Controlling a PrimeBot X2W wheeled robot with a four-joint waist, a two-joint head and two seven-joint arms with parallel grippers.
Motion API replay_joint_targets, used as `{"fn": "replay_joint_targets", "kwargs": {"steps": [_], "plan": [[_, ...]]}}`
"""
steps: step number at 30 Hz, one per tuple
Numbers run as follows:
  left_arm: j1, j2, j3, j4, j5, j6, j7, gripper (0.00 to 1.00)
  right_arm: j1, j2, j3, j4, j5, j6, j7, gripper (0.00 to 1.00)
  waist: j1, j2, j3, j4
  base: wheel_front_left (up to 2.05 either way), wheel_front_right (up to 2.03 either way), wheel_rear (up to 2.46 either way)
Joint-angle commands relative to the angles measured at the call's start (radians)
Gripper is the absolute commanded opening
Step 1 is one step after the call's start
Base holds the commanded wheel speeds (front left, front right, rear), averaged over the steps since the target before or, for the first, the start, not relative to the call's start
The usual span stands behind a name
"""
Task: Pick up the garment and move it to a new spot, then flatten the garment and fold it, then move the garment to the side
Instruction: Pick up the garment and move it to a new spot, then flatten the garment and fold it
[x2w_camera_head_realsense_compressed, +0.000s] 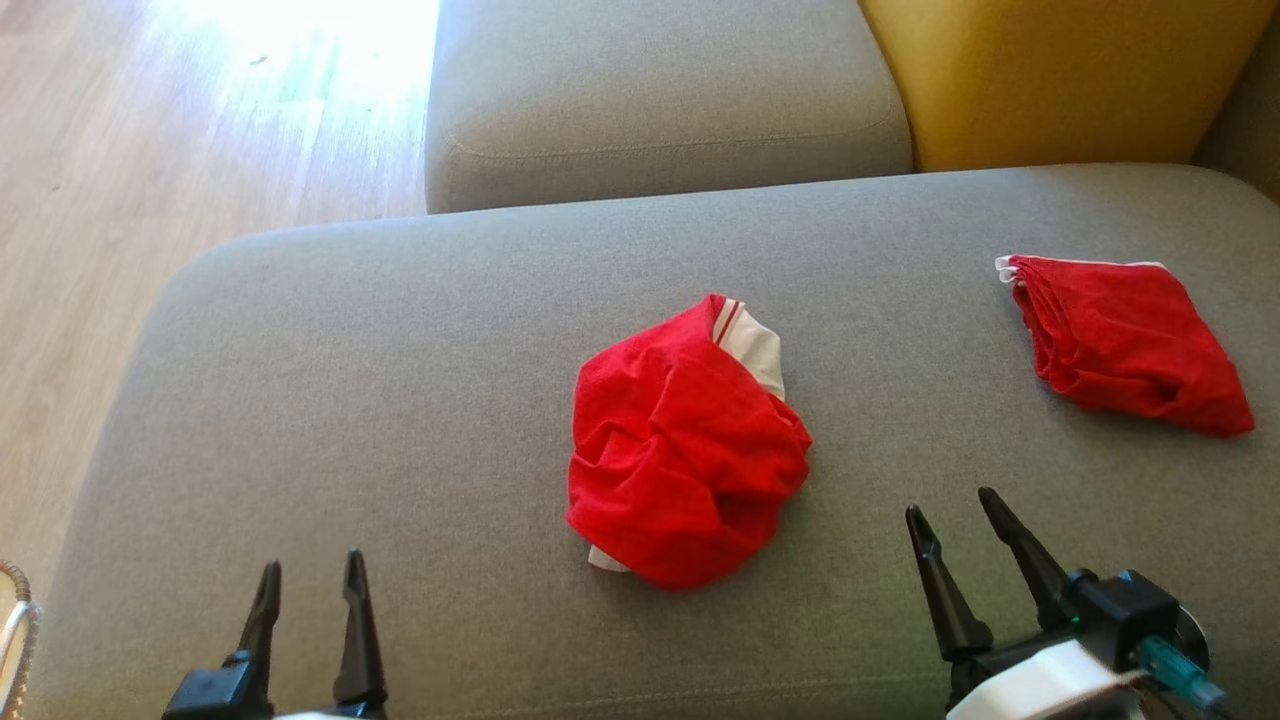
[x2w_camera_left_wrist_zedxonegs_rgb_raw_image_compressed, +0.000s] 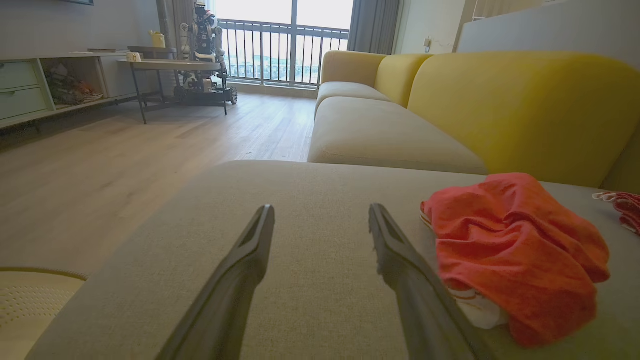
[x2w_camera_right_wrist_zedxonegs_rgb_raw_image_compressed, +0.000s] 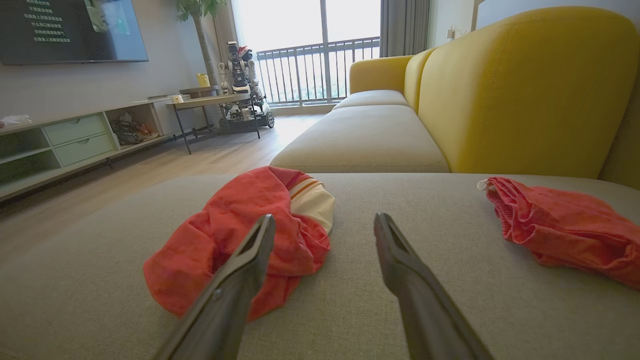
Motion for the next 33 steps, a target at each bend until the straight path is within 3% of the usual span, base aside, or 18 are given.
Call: {"fn": "replay_joint_targets", "kwargs": {"steps": [1, 20, 33], "plan": [[-0.030, -0.007, 0.037, -0.028, 0.009, -0.005, -0.012, 1.00, -0.025, -0.004, 0.024, -0.033, 0.003, 0.000, -0.009, 1.00, 0.0001, -0.0001, -0.001, 0.001, 0.00, 0.00, 0.00], [-0.041, -0.011, 0.062, -0.004, 0.030, -0.024, -0.012, 1.00, -0.022, -0.004, 0.026, -0.026, 0.015, 0.000, -0.009, 1.00, 0.0001, -0.0001, 0.000, -0.004, 0.00, 0.00, 0.00], [-0.187, -0.011, 0.021, 0.030, 0.041, -0.055, -0.012, 1.00, -0.049, -0.004, 0.025, -0.021, 0.010, 0.000, -0.009, 1.00, 0.0001, -0.0001, 0.047, -0.042, 0.00, 0.00, 0.00]]}}
